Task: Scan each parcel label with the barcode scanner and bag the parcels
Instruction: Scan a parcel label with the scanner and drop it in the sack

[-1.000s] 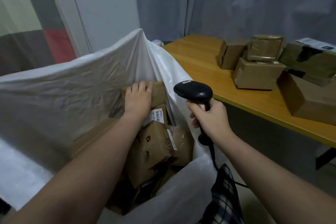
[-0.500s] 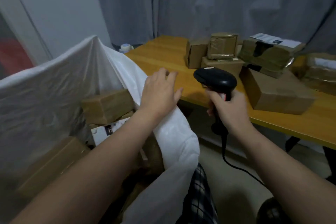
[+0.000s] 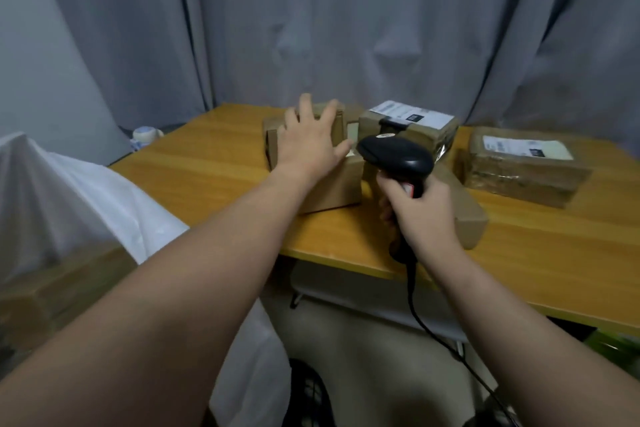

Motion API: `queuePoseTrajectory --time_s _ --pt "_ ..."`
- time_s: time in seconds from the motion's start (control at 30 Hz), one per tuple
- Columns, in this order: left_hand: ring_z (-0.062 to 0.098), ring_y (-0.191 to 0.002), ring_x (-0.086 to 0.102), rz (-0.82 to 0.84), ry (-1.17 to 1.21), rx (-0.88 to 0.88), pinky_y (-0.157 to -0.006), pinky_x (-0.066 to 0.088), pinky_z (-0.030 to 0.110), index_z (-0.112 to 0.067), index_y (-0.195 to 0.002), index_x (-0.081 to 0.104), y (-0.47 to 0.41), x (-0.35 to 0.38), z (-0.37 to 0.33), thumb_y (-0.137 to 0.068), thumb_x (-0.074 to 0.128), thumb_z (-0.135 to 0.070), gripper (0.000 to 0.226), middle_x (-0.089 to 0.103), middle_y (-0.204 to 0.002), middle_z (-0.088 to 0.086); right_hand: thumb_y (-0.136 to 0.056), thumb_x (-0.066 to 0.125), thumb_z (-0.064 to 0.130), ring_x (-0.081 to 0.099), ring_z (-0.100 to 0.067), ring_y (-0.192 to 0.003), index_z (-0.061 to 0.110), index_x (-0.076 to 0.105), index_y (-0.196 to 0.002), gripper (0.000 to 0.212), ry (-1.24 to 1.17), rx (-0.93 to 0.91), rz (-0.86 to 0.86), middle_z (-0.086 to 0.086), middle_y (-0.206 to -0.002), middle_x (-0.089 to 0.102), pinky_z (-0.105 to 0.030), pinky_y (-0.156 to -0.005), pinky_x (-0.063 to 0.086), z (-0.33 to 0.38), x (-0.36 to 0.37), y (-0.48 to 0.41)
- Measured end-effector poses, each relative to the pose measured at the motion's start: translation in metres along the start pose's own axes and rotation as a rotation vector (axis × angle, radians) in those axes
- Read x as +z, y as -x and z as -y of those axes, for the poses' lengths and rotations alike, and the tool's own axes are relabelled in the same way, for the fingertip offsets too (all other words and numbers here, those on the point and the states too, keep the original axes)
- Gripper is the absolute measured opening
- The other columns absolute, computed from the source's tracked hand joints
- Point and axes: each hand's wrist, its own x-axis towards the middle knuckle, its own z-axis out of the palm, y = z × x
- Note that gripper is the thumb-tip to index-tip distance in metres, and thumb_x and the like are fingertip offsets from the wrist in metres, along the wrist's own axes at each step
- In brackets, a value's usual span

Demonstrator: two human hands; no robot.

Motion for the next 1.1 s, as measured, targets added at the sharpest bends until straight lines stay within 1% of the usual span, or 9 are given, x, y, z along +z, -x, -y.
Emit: queuePoseTrajectory --time_s 0.17,0.3,0.43,0.5,0.6,0.73,0.83,1.0,1.1 --pt "0.033 -0.119 0.039 -0.078 0.200 -0.171 -0.091 0.045 0.042 -0.016 -0.128 0.040 -0.018 0.014 -0.015 -0.088 0.054 -0.055 0.057 0.040 -0.131 0.012 -0.087 0.070 0.028 0.062 -0.013 -0.054 0.015 0.064 -0.085 0.015 -0.026 0.052 -0.014 -0.003 -0.063 0.064 -0.036 -0.059 0.053 -0.009 -0.002 -0.012" --pt "0.030 -0.120 0.037 -0.211 0.368 -0.188 -0.091 0.038 0.036 -0.011 -0.117 0.046 -0.010 0.012 -0.015 -0.086 0.063 -0.041 0.047 0.042 -0.126 0.009 -0.087 0.069 0.029 0.065 -0.015 -0.063 0.016 0.065 -0.090 0.015 -0.030 0.075 -0.005 -0.005 -0.069 0.067 -0.038 -0.067 0.054 -0.013 -0.002 -0.013" --pt "0.020 -0.107 0.046 -0.561 0.828 -0.157 -0.093 0.039 0.027 -0.018 -0.103 0.048 0.024 -0.005 -0.003 -0.082 0.068 -0.033 0.033 0.043 -0.110 0.000 -0.088 0.069 0.028 0.064 -0.004 -0.063 0.014 0.065 -0.095 0.017 -0.050 0.070 -0.002 -0.002 -0.074 0.068 -0.022 -0.063 0.052 -0.009 -0.006 -0.007" --pt "0.012 -0.100 0.051 -0.597 1.152 -0.237 -0.090 0.042 0.025 -0.021 -0.103 0.046 0.050 -0.019 -0.004 -0.087 0.065 -0.029 0.026 0.048 -0.107 -0.001 -0.088 0.069 0.026 0.062 0.004 -0.063 0.015 0.065 -0.098 0.015 -0.089 0.034 -0.019 0.002 -0.075 0.066 -0.013 -0.059 0.048 -0.006 -0.010 0.001" --pt "0.012 -0.099 0.063 -0.399 1.718 -0.503 -0.090 0.050 0.035 -0.021 -0.108 0.053 0.088 -0.031 -0.008 -0.097 0.053 -0.031 0.016 0.064 -0.106 -0.001 -0.086 0.071 0.021 0.066 -0.004 -0.075 0.021 0.064 -0.101 0.017 -0.223 0.015 -0.018 0.001 -0.084 0.069 -0.018 -0.067 0.051 -0.003 -0.019 0.019" --pt "0.027 -0.106 0.066 0.003 2.143 -0.779 -0.084 0.056 0.047 -0.014 -0.125 0.055 0.138 -0.022 -0.014 -0.100 0.038 -0.043 0.042 0.068 -0.116 0.011 -0.081 0.075 0.014 0.066 -0.014 -0.091 0.028 0.068 -0.091 0.019 -0.455 0.034 0.070 0.007 -0.086 0.068 -0.040 -0.085 0.056 0.000 -0.024 0.048" --pt "0.034 -0.113 0.062 0.204 2.114 -0.829 -0.079 0.056 0.049 -0.015 -0.130 0.054 0.162 -0.012 -0.020 -0.101 0.029 -0.046 0.049 0.067 -0.120 0.014 -0.086 0.065 0.001 0.070 -0.017 -0.096 0.019 0.066 -0.103 0.024 -0.620 0.084 0.095 0.004 -0.091 0.074 -0.036 -0.084 0.057 0.004 -0.021 0.069" --pt "0.021 -0.107 0.065 0.112 1.866 -0.782 -0.096 0.049 0.055 -0.017 -0.129 0.051 0.192 -0.010 -0.026 -0.103 0.034 -0.041 0.040 0.069 -0.112 0.004 -0.088 0.063 -0.002 0.072 -0.015 -0.090 0.020 0.065 -0.101 0.026 -0.590 0.144 0.083 0.005 -0.088 0.076 -0.031 -0.075 0.059 0.002 -0.026 0.090" --pt "0.016 -0.112 0.063 0.188 1.808 -0.629 -0.097 0.049 0.051 -0.021 -0.139 0.041 0.208 -0.017 -0.033 -0.084 0.042 -0.062 0.068 0.063 -0.127 0.003 -0.086 0.066 -0.004 0.071 -0.010 -0.089 0.019 0.065 -0.097 0.025 -0.477 0.096 0.050 0.005 -0.089 0.074 -0.027 -0.076 0.058 0.000 -0.024 0.098"
